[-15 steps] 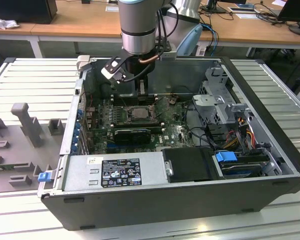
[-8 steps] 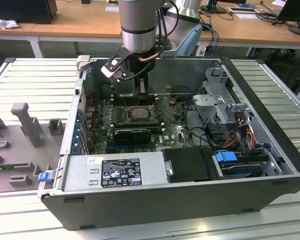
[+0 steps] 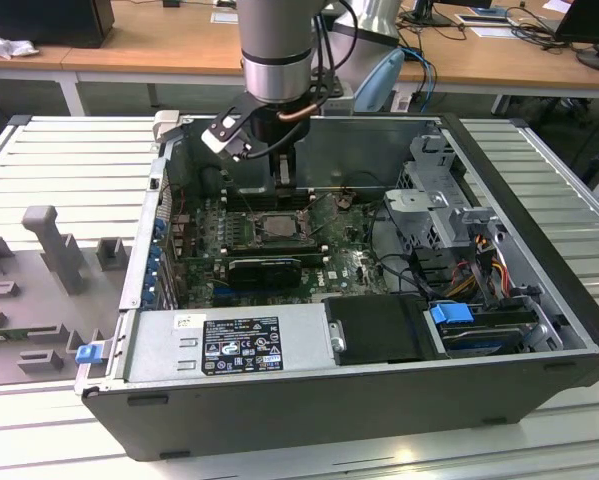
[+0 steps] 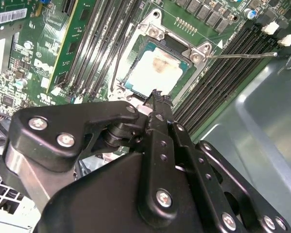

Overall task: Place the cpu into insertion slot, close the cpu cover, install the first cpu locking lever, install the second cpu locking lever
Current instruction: 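Close the cpu cover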

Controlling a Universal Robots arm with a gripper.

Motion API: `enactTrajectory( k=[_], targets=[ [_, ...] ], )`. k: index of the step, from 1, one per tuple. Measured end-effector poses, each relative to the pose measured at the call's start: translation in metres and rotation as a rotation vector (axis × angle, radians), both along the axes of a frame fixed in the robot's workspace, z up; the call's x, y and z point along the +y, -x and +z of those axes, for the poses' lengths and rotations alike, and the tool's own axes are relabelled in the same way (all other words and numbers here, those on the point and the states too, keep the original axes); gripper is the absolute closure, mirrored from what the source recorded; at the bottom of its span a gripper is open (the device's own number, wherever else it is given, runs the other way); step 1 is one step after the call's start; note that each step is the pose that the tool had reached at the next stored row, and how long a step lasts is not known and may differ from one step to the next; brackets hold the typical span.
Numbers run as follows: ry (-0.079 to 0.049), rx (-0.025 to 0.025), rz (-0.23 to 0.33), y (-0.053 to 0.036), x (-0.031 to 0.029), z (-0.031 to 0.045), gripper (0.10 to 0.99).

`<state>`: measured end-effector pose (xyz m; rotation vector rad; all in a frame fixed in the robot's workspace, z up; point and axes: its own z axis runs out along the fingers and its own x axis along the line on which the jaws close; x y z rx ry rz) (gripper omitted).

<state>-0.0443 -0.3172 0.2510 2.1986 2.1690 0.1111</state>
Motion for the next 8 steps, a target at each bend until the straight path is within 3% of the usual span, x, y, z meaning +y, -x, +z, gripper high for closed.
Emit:
enactTrajectory(
  k=[2,6,8],
  targets=[
    [-0.001,0.0006,0.000,-0.0067,-0.0004,-0.0003,0.980],
    [-0.001,0.0009,0.000,-0.0068,-0.0004,0.0109,0.980],
    [-0.001,0.0008,0.000,-0.0087,-0.0003,0.0112,0.980]
  ],
)
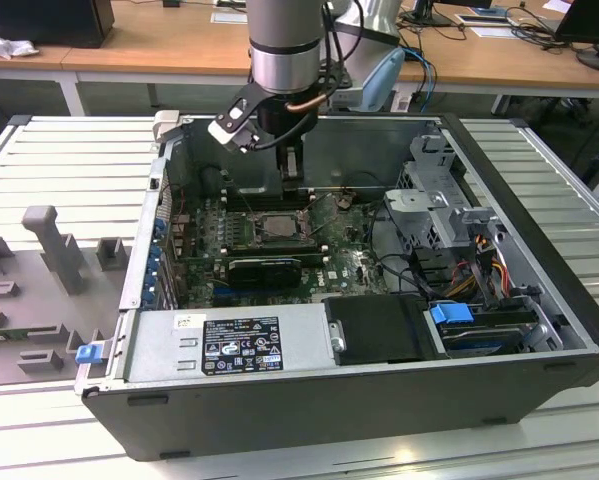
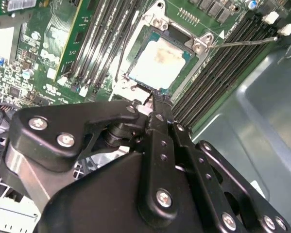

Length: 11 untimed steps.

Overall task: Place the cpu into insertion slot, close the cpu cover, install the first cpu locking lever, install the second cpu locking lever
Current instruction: 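Close the cpu cover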

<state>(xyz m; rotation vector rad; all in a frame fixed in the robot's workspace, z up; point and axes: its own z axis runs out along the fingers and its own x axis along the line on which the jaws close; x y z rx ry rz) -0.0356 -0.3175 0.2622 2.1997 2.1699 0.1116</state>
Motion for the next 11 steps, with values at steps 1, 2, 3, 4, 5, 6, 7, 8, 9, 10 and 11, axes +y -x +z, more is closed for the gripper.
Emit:
enactTrajectory(
  k=[1,2,3,4,5,6,7,8,9,10,11],
  targets=[
    [0.000,0.0002,0.000,-0.0018,0.0000,0.0000,0.980],
    [0.000,0.0014,0.000,-0.0091,0.0000,0.0000,0.980],
    [0.000,0.0018,0.000,-0.0115,0.0000,0.0000,0.980],
    [0.000,0.0024,0.000,-0.0171,0.0000,-0.0001,0.980],
    [0.000,0.0034,0.000,-0.0238,0.0000,-0.0002,0.980],
    [0.000,0.0063,0.000,-0.0326,0.0000,-0.0004,0.980],
    [0.000,0.0080,0.000,-0.0381,-0.0001,-0.0004,0.980],
    [0.000,0.0092,0.000,-0.0423,-0.0001,-0.0003,0.980],
    [0.000,0.0097,0.000,-0.0468,-0.0001,-0.0003,0.980],
    [0.000,0.0099,0.000,-0.0492,0.0000,0.0000,0.980],
    [0.000,0.0102,0.000,-0.0518,0.0000,0.0003,0.980]
  ],
)
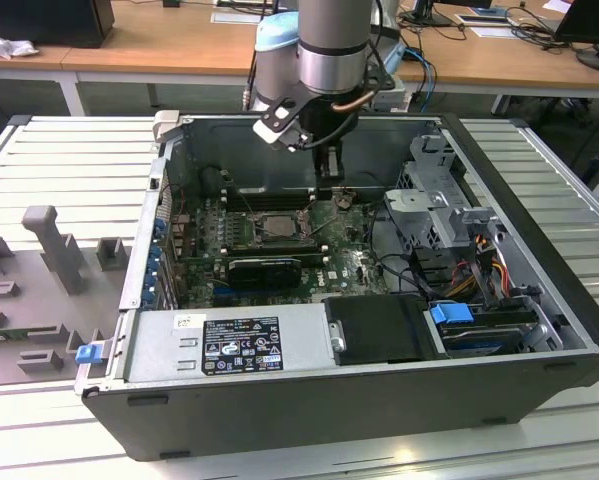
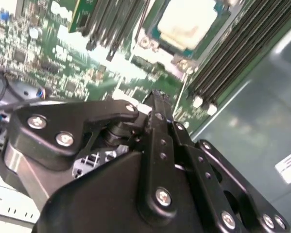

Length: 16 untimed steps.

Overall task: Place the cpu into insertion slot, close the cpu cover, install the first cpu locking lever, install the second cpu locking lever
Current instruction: 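Close the cpu cover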

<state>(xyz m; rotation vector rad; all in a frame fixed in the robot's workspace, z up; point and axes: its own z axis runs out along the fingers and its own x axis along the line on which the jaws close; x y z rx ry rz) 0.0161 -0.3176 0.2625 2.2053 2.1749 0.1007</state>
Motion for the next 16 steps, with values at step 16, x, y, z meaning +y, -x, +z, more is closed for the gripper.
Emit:
enactTrajectory(
  k=[16],
  targets=[
    [-0.001,0.0183,0.027,-0.0350,0.0000,-0.0160,0.980]
  ],
)
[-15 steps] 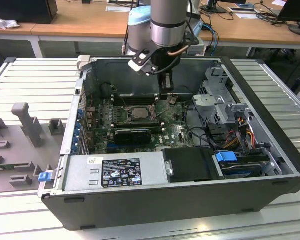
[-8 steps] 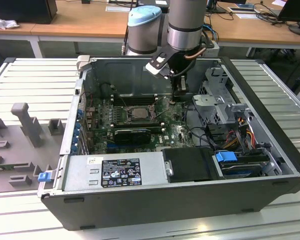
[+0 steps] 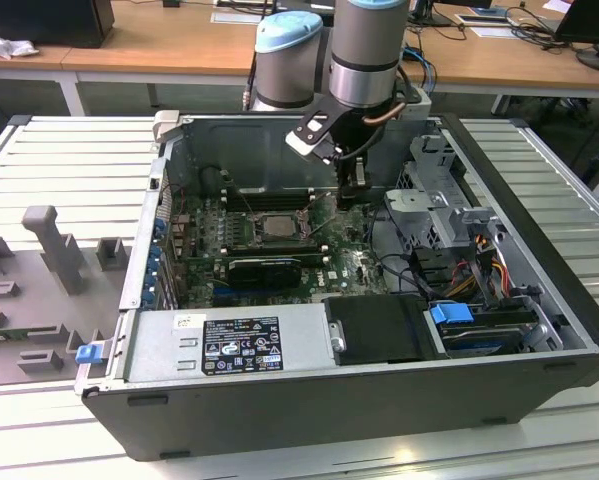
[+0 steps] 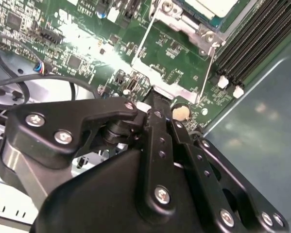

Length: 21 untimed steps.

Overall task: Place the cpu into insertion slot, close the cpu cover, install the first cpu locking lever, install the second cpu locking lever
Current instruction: 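Close the cpu cover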

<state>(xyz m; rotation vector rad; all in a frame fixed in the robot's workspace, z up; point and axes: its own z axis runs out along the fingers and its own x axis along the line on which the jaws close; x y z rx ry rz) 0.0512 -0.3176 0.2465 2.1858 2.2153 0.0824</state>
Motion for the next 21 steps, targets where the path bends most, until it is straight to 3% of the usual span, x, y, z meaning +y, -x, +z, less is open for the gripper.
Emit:
enactTrajectory(
  k=[21],
  targets=[
    [0.000,0.0000,0.000,0.0145,0.0000,0.0000,0.980]
  ],
)
